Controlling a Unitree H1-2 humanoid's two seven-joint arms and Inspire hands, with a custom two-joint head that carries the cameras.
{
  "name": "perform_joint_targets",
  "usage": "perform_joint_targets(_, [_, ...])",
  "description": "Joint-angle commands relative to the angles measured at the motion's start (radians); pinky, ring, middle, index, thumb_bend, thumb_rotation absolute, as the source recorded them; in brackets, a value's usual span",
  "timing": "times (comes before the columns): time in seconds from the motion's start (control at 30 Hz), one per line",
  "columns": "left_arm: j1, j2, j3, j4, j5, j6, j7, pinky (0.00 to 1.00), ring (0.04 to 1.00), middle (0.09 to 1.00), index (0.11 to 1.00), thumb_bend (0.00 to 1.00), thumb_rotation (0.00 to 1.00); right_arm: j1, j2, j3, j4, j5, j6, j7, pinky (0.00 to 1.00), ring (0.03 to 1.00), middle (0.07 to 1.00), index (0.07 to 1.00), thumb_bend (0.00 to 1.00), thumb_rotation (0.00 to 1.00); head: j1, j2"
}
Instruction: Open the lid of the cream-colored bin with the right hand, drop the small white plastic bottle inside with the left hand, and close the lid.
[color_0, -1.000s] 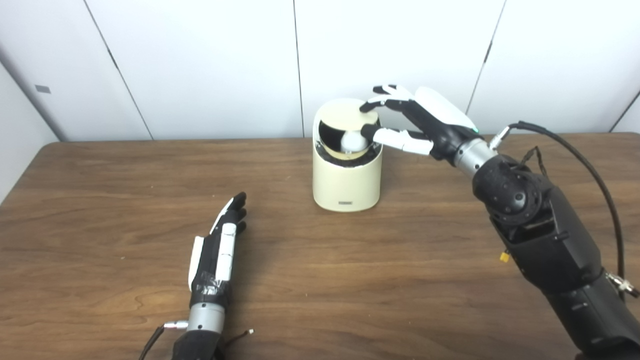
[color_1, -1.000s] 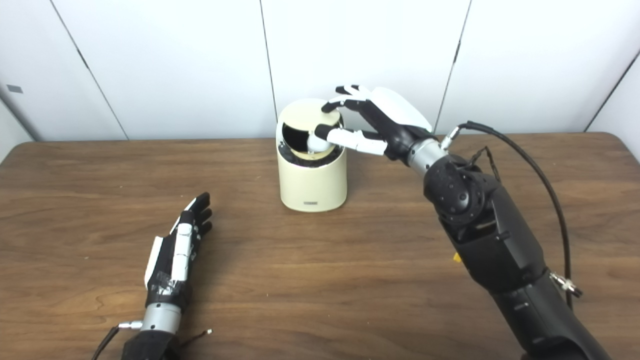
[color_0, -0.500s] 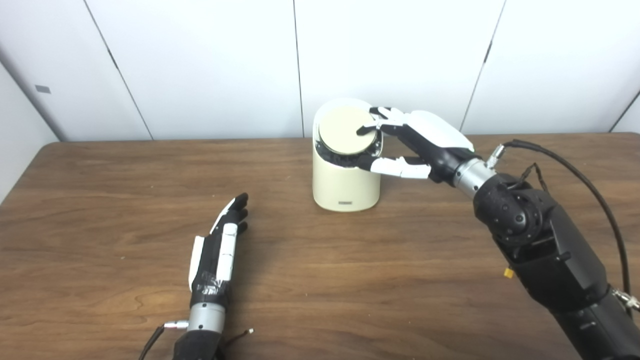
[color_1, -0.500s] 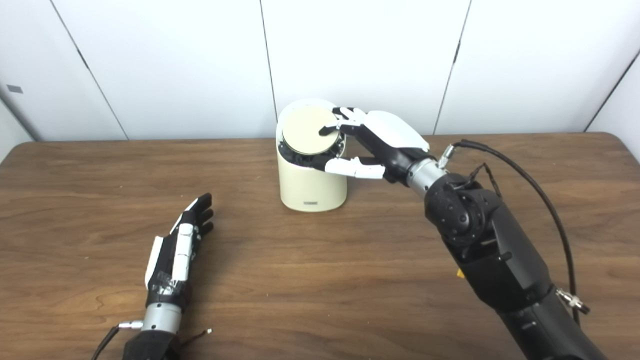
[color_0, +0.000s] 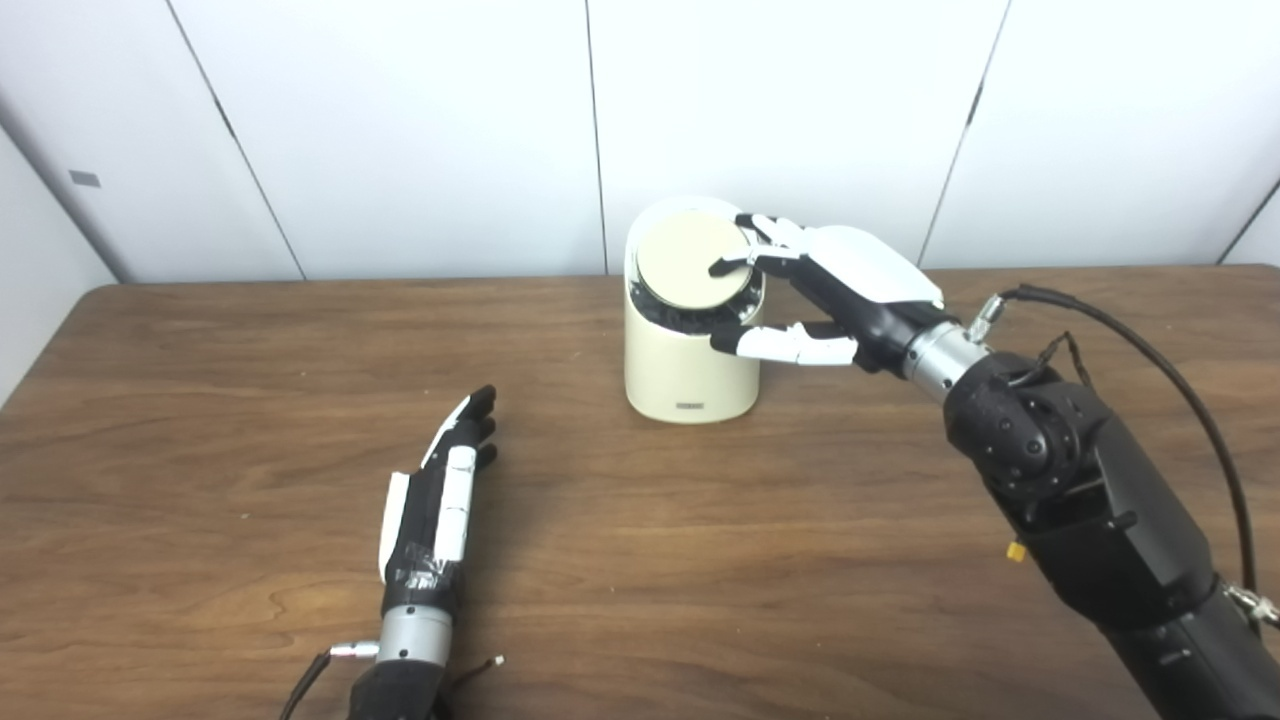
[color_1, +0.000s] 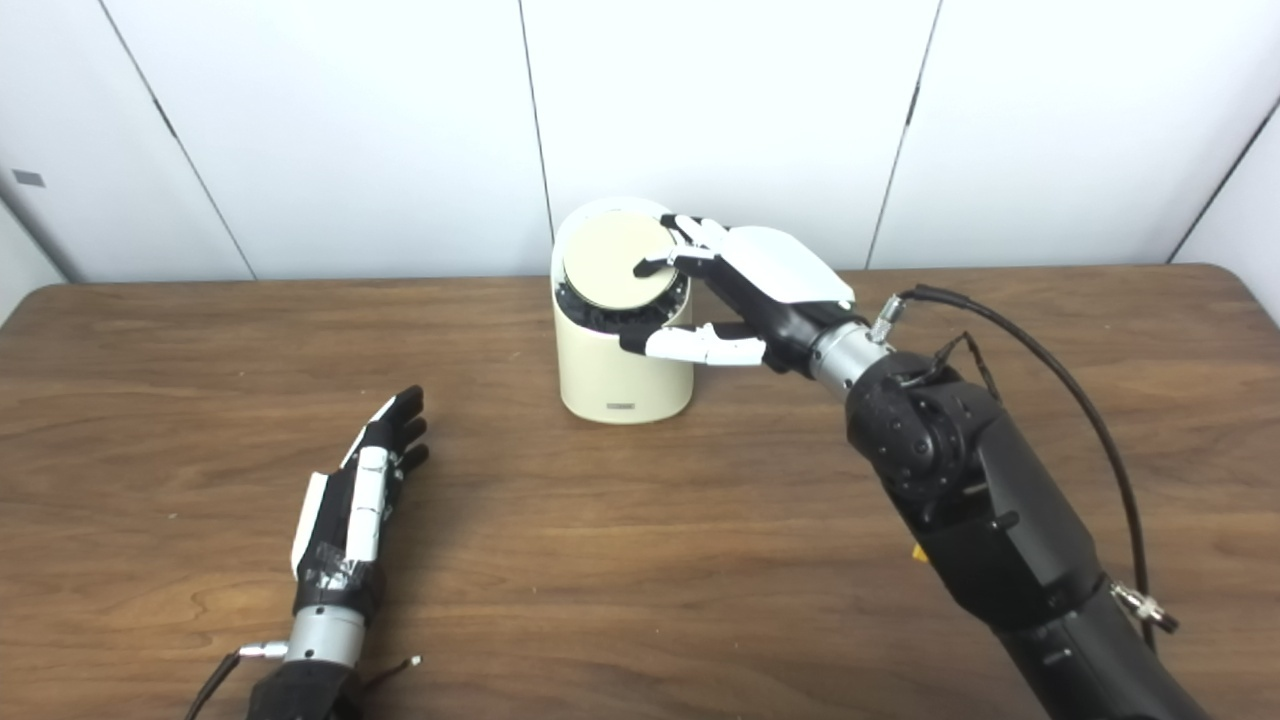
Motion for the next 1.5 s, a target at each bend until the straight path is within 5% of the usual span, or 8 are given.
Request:
perform_joint_targets(0.0, [-0.01,-0.007,-0.004,-0.031,-0.001,-0.012,0.004,0.91,0.929,0.933,0.907,0.62,0.99,-0.018,-0.002,0.007,-0.029,-0.013,-0.022,0.014,1.0,1.0,1.0,0.794,0.61,1.0,0.002,0.002])
perform_joint_targets(1.47, [-0.018,-0.022,-0.001,-0.056,0.006,0.002,0.014,0.91,0.935,0.936,0.906,0.63,0.97,-0.016,-0.006,0.018,-0.039,-0.115,-0.009,0.103,1.0,1.0,1.0,0.765,0.65,1.0,0.023,0.023])
